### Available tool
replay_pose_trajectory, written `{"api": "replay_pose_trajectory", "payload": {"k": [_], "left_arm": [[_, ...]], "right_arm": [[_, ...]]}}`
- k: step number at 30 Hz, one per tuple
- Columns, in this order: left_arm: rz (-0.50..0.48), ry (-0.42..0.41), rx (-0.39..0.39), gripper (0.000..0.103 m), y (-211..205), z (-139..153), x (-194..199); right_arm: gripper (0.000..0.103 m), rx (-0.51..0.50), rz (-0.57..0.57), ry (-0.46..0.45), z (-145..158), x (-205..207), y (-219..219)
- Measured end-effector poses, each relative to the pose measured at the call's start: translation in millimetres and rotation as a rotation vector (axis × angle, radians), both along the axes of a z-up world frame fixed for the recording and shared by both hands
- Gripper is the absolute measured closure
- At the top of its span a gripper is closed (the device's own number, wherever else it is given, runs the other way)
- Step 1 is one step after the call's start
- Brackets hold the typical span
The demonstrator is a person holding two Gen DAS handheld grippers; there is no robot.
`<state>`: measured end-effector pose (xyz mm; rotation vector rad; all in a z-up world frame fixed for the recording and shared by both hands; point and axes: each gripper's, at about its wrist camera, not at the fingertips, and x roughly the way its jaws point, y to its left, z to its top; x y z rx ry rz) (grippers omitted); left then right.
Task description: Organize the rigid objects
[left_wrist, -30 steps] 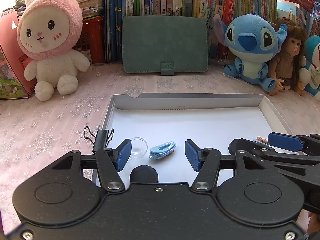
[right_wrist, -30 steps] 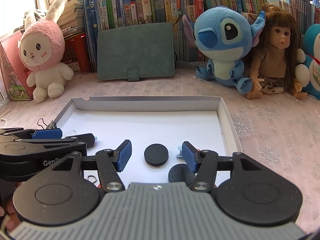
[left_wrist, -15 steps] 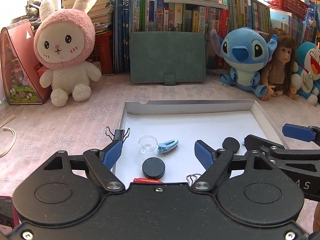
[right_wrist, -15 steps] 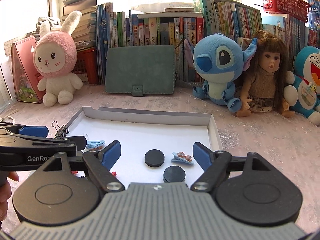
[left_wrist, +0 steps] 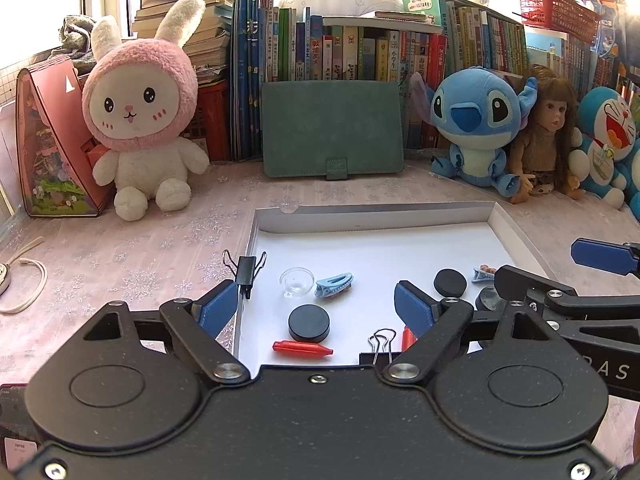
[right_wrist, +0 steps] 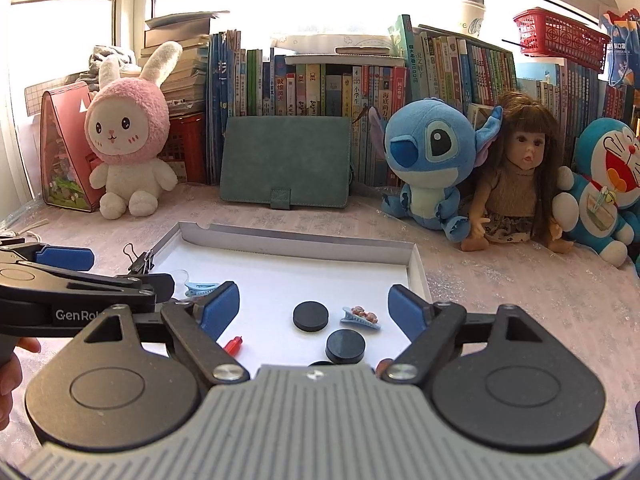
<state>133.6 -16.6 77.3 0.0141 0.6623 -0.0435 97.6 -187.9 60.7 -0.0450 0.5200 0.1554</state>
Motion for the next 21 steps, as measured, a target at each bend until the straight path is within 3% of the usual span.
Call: {"api": "replay_pose_trajectory", "payload": {"k": [21], "left_arm": [[0.006,-0.012,-0.001,0.018,3.6,-18.7,-51.1]], "right_arm": [[0.010,0.031,0.006,-0.001,-21.7,-42.8,-3.8]]}}
